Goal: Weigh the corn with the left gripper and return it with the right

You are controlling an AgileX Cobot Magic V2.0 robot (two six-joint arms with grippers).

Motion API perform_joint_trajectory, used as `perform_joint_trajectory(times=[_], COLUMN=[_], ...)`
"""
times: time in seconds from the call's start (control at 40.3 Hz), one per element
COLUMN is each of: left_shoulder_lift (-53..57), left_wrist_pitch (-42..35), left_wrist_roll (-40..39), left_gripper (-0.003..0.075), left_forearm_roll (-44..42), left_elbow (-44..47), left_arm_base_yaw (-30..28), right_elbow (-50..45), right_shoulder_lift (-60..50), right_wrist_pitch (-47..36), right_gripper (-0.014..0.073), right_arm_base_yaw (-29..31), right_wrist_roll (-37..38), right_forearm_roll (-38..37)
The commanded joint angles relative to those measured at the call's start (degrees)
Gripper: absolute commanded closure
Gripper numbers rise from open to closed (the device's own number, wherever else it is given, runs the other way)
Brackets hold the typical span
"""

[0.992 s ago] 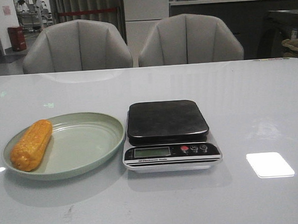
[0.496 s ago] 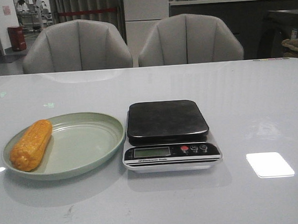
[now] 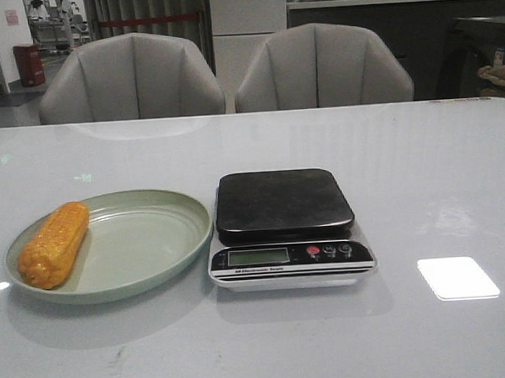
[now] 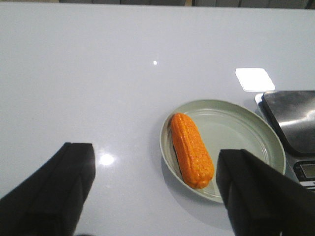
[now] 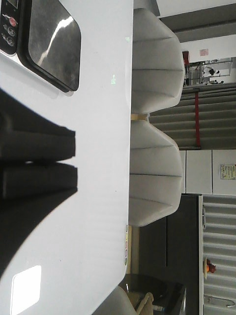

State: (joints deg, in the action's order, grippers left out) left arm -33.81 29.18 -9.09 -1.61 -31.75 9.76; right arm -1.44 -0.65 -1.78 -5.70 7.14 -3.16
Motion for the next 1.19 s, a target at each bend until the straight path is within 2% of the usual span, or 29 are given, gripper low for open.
perform_joint_trajectory(times=[0.0, 0.645, 1.166], left_shoulder_lift=[-6.51, -44.68, -62.16], left_wrist_pitch=[-1.77, -0.45, 2.18], left_wrist_roll=[-0.6, -0.6, -0.72], left_gripper=[0.0134, 0.0134, 0.0134], left_forearm_roll=[2.78, 9.18, 10.8], left_elbow=[-5.07, -20.23, -30.26], left_arm_base_yaw=[0.63, 9.39, 9.77], right_elbow=[-0.28, -0.28, -0.28], right_shoulder_lift=[-1.07, -1.07, -1.07], right_wrist_pitch=[-4.18, -4.18, -4.18], right_gripper=[0.0452, 0.0452, 0.0452], right_arm_base_yaw=[0.46, 0.46, 0.46], right_wrist_roll=[-0.11, -0.11, -0.11], right_forearm_roll=[0.07, 0.07, 0.07])
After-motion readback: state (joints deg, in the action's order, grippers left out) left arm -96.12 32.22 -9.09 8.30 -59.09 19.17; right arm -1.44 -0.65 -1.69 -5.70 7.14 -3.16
